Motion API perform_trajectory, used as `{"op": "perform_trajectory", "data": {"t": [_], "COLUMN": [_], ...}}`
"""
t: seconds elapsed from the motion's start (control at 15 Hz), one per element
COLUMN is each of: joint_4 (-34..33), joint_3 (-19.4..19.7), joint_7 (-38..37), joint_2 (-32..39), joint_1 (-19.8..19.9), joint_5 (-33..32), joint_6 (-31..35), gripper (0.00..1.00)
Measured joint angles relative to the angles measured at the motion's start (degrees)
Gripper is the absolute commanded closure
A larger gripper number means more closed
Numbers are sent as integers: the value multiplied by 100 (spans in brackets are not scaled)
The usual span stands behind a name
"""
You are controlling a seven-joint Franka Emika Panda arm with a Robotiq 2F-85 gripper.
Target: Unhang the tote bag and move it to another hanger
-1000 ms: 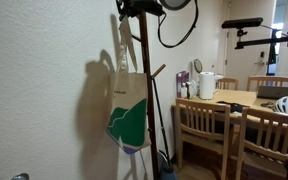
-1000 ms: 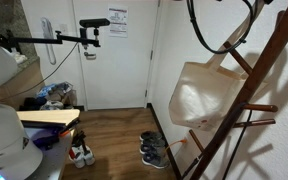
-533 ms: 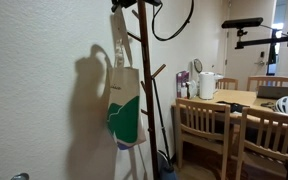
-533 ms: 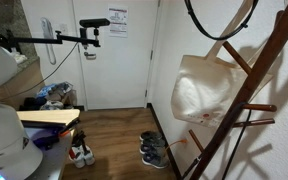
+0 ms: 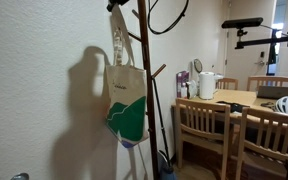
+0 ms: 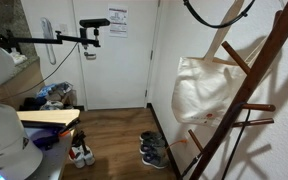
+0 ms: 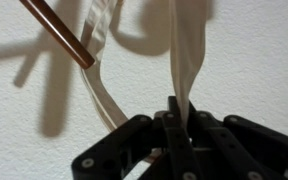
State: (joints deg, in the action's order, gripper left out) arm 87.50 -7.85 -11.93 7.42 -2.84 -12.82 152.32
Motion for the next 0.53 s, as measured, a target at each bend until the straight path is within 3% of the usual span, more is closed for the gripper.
{"op": "perform_trajectory", "data": {"t": [0.53], "joint_4": [-855], "joint_3": [-16], "joint_7": [2067], "joint_2": [391], "joint_1": [-36], "joint_5": [1065], "joint_6": [-842], "gripper": [94]}}
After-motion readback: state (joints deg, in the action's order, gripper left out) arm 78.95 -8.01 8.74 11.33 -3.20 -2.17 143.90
